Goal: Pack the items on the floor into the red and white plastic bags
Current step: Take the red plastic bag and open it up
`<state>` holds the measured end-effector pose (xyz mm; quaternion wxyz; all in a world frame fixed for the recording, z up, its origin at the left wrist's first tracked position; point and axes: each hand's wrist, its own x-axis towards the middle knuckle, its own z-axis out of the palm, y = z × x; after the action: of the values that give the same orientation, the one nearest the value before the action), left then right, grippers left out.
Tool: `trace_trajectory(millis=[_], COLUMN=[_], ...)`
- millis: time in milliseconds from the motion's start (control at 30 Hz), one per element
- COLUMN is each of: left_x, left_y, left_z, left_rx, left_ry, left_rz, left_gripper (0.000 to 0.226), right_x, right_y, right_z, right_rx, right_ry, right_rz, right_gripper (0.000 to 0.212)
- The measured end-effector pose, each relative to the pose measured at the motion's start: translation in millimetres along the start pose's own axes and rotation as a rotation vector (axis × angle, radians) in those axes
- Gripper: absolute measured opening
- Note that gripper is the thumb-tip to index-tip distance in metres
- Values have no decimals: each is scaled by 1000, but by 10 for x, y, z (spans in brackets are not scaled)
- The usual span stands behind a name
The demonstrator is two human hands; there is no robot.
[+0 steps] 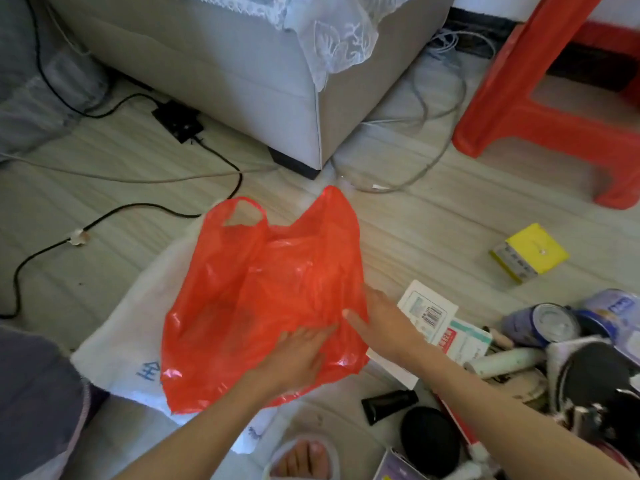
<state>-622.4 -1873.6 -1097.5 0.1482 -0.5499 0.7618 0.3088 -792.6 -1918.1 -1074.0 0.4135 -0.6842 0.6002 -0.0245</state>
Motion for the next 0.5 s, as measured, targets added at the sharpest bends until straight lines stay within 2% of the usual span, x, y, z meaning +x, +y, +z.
trace_trajectory(millis=[33, 100, 167, 233, 367, 500], left_x=[-10, 63, 174, 300, 622, 1025], left_y=[23, -59, -203, -362, -561, -631], left_z=[-2, -87, -303, -532, -978, -1012], left_rx=[16, 162, 293, 339, 323, 198], left_ry=[35, 213, 346, 377, 266, 94], left_rz=[67, 132, 34, -80, -109, -91], left_gripper=[56, 57, 57, 69, 71, 105], right_x=[46, 130, 189, 231, 338, 392], right_y=[16, 33, 34, 4, -54, 19], right_z=[-5, -38, -44, -18, 92, 165], right_rx=[80, 81, -12, -135, -407, -485], right_ry=[53, 105, 127, 91, -12, -48], right_rz=[62, 120, 57, -26, -123, -105], right_gripper=[56, 58, 63, 69, 69, 63])
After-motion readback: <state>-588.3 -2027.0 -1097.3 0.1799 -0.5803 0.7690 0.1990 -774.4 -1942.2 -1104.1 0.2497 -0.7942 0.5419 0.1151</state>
